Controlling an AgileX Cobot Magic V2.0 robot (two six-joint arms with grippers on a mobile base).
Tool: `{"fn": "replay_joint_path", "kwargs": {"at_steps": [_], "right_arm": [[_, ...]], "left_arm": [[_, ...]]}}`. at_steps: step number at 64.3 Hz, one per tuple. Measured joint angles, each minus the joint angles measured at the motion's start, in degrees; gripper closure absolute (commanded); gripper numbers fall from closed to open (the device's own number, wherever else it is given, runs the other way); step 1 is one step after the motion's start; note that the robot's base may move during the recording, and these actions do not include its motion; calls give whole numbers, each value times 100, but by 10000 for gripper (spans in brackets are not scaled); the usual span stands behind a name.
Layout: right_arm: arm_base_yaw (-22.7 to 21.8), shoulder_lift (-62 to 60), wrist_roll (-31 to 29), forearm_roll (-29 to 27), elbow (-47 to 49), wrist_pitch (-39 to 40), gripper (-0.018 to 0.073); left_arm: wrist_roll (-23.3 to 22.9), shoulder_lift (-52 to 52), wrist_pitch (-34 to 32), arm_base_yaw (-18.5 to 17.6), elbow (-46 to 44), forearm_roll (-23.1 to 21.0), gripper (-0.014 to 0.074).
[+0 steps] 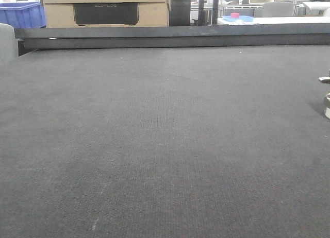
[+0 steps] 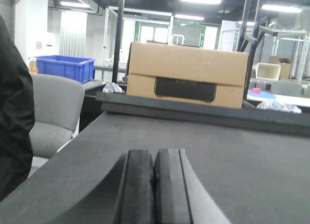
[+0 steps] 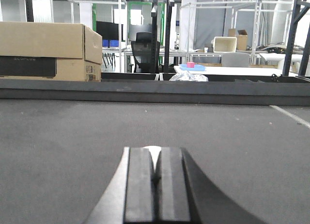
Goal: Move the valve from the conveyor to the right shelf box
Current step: 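Move both grippers above the two silver valves on the conveyor belt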
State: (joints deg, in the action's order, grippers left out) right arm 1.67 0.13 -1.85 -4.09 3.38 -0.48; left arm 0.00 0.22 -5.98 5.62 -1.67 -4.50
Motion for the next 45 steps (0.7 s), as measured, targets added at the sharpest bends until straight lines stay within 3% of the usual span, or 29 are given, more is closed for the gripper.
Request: {"fn": "replay_joint_path", "kwargs": {"at_steps": [6,10,17,23,29,32,45], "right_arm": [[0,-13,0,0,768,-548,703],[0,-3,0,0,1244,-799,648],[0,311,0,0,2154,-1149,400],[0,817,0,0,2704,-1268,197],[0,1384,0,40,3183,-1373,-18],[0,1667,0,152,3310,-1414,-10],[0,2953,0,552,3718,-1595,-10]], "left_arm": [[0,24,448,0,-609,107,701],[0,178,832,0,-1182,266,643],[0,756,1668,0,-2277,450,449],[0,1329,2268,0,-3014,483,196],[0,1953,2871,0,-3727,494,22],[0,2239,3119,0,-4032,494,-20],[0,3273,3911,-322,-5074,511,17]]}}
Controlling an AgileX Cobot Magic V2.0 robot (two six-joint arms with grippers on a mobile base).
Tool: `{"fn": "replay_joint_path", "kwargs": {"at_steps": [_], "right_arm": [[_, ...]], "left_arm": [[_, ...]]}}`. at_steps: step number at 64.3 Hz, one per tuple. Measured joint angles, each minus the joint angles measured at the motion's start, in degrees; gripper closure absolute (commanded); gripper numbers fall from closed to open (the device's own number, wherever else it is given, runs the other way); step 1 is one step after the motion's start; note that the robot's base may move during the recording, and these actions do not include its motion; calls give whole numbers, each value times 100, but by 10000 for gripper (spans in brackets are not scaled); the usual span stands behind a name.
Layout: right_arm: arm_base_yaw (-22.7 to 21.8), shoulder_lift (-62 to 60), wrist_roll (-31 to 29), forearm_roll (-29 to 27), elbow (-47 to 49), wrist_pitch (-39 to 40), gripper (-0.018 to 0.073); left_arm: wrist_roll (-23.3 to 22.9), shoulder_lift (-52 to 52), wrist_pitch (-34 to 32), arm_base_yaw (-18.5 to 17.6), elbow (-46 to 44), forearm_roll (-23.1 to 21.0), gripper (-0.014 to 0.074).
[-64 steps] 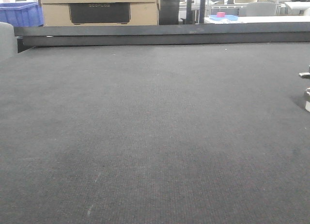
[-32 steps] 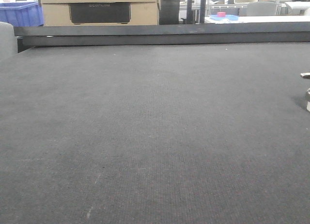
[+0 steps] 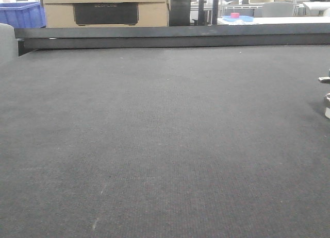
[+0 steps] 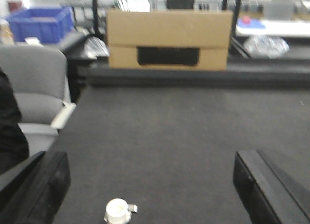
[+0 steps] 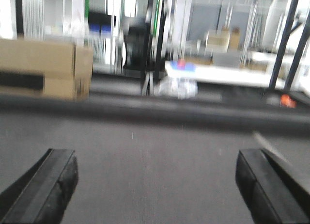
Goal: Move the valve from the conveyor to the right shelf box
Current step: 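Move both grippers above the two silver valves on the conveyor belt, then lower both grippers and close each around a silver valve body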
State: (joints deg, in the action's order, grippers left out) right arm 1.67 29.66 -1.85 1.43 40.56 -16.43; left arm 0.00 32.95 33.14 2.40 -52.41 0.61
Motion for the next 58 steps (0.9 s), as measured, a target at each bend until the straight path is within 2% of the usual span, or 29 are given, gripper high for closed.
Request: {"fn": "replay_joint_path", "kwargs": {"at_steps": [5,13,25,38,49,58], "right_arm": [[0,562,0,12,391,-396,-10],[49,1631,0,20,1397,-1508,-10],[417,3078,-23,44,2755,-2993,-10],[528,4259,-46,44,3561,-4262,-10],[528,4988,-46,47,3631,-4509,-10],[376,5565,-46,-39,3641,-4508,-10]], "left_arm": [[0,429,414,-77,-404,30,17],[0,1140,1238,-103,-1179,95,17],[0,2339,2447,-103,-2351,130,17],[0,3513,3209,-103,-3081,151,17],[0,4105,3369,-33,-3152,100,17],[348,4417,3467,490,-3152,-446,17]]}}
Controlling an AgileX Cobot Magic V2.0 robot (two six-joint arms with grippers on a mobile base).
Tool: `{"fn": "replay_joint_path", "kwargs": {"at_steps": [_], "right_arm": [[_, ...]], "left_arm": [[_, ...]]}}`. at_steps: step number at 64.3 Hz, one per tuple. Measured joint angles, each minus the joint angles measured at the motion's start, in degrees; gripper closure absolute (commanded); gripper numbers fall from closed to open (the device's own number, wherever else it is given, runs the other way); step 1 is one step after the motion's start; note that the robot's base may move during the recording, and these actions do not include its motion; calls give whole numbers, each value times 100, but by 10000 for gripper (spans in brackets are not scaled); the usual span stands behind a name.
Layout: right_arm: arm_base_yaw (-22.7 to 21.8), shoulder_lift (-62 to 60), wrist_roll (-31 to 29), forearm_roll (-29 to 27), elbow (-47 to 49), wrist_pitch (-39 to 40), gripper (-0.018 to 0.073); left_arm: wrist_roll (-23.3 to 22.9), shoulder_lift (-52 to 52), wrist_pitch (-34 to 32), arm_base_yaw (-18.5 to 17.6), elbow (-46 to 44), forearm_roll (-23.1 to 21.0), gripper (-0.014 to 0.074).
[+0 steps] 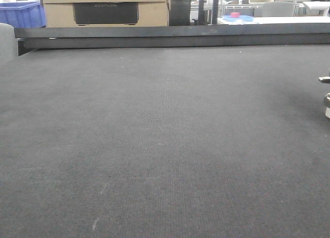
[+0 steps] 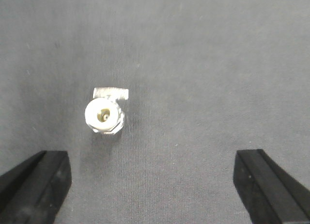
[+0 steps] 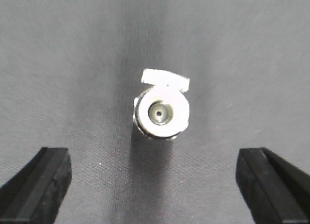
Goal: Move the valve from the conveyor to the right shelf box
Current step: 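Lower both grippers and close each around a silver valve body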
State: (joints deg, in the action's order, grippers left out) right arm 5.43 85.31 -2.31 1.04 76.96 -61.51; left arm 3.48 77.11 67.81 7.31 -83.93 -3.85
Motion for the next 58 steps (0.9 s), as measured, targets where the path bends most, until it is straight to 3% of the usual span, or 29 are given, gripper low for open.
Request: {"fn": "replay_joint_path", "kwargs": {"at_steps": [4,12,58], "right_arm": [[-47,224,0,-9,0,44,-10],[-64,677,0,-9,0,167,-10],[-262,1546,0,-149,2,857,-9]], "left_arm": [[131,88,0,214,0,-206,17],[206,225,0,381,0,-220,17],[251,483,13,400,0,-188,17]]}}
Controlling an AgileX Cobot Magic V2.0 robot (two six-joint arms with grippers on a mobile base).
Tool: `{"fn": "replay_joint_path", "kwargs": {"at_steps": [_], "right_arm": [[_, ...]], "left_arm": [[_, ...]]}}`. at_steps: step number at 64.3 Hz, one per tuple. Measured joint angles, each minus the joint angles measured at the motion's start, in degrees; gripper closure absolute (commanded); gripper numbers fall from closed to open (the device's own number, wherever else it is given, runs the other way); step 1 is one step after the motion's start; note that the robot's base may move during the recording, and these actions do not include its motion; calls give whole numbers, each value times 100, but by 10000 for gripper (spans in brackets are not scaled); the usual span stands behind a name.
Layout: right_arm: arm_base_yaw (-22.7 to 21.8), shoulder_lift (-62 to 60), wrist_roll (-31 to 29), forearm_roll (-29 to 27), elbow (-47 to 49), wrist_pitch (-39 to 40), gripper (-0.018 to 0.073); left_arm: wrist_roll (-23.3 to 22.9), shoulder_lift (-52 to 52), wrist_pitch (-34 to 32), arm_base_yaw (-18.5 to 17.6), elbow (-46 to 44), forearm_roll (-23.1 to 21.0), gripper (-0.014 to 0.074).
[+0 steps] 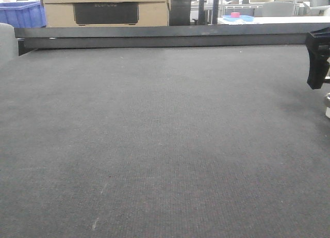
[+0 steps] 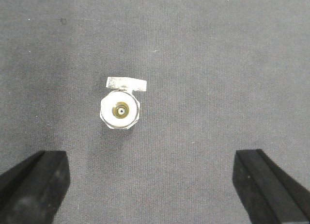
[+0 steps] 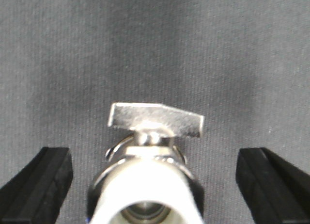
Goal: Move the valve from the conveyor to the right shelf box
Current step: 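Lower both grippers and close each around a silver valve body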
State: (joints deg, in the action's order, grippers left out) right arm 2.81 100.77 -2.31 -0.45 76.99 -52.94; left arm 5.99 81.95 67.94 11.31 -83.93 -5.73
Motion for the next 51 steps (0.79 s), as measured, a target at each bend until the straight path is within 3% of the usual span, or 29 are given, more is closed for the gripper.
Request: {"fn": "replay_joint_path", "kwargs": {"at_steps": [9,25,31,51], "right_arm": [[0,0,0,-45,0,8,89],[0,0,-9,-75,10,-186,514],[0,0,-9,-75,10,-208,729],[-4,-661,-9,-153,-3,-396,720]], "left_arm": [[0,0,0,0,0,0,17],[0,0,9,0,0,0,17],[0,0,13,0,0,0,17],[156,144,216,0,-44,107,17]]}}
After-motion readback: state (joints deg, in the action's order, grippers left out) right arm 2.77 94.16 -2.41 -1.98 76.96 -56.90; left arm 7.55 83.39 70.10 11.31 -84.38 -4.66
